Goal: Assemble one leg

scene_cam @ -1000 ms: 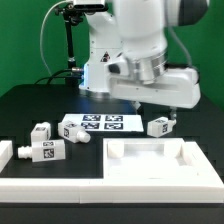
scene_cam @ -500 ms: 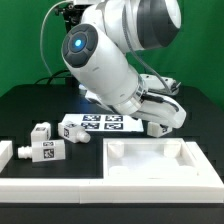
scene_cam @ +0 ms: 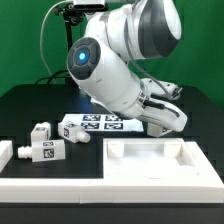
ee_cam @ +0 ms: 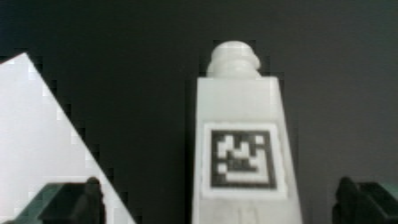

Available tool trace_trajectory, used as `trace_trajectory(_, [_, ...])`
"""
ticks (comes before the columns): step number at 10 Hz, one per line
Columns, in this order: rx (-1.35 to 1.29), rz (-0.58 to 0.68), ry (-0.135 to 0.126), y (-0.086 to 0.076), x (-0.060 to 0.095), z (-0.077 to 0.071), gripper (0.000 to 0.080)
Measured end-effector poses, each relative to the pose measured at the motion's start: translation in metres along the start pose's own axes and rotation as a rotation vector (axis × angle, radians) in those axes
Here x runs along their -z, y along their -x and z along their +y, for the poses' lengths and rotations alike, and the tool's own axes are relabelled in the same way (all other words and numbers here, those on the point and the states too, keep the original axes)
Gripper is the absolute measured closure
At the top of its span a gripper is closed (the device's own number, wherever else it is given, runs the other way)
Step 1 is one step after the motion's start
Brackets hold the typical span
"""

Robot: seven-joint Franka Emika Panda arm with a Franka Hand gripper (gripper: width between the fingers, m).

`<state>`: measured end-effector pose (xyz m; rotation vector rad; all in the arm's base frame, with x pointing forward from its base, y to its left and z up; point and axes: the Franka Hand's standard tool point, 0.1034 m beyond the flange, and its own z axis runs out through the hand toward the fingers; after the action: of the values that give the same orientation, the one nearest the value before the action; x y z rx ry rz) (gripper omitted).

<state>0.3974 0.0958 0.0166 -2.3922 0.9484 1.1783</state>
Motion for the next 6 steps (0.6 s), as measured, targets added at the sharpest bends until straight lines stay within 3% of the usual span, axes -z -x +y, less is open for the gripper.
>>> trace_trajectory(3, [-0.001, 0.0, -0.001, -0.0004, 0.0004, 0.0003, 0.0178])
trace_trajectory(5, [-0.001, 0.0, -0.001, -0.0004, 0.0004, 0.0003, 0.0519])
trace_trajectory(6, [0.0, 0.002, -0.001, -0.0005, 0.0006, 0.0001, 0.0519])
